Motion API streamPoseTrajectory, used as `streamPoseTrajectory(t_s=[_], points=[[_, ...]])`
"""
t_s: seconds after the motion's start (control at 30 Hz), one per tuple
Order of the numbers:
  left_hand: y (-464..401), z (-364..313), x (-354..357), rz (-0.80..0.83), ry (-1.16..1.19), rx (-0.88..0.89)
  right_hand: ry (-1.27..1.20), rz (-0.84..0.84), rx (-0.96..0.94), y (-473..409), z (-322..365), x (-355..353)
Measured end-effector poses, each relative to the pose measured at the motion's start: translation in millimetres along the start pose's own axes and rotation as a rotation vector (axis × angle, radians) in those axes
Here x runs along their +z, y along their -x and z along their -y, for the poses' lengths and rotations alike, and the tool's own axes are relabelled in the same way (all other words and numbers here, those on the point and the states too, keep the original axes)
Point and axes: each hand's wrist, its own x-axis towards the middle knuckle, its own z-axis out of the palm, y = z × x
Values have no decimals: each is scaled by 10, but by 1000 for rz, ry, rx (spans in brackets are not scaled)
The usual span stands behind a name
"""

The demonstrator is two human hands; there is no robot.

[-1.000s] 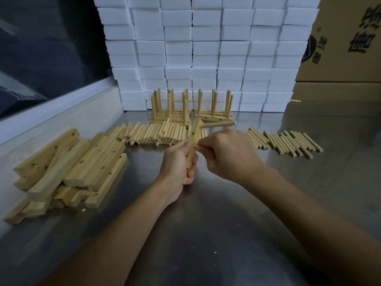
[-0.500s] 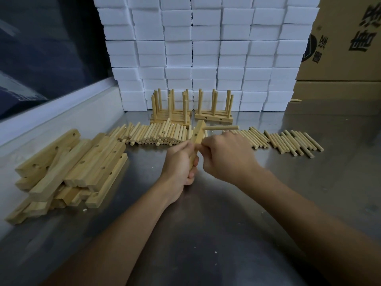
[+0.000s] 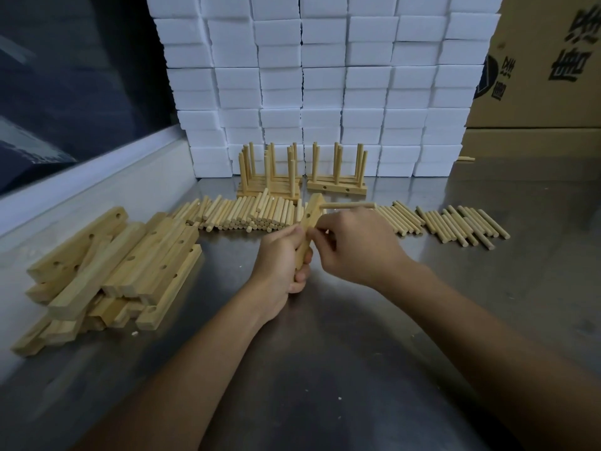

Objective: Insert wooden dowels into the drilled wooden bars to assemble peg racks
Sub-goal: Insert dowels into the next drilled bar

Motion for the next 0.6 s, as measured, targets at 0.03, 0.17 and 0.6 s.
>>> streamPoseTrajectory(t_s=[0.03,0.17,0.6], points=[[-3,-7,-12,8,15,-8,1,-5,-27,5,-8,-9],[2,-12,-3,8,-21,-9,-158,18,64,-15,-37,32],[-4,-6,29,-28,-30,4,-591,171,395,-76,-68,-36]])
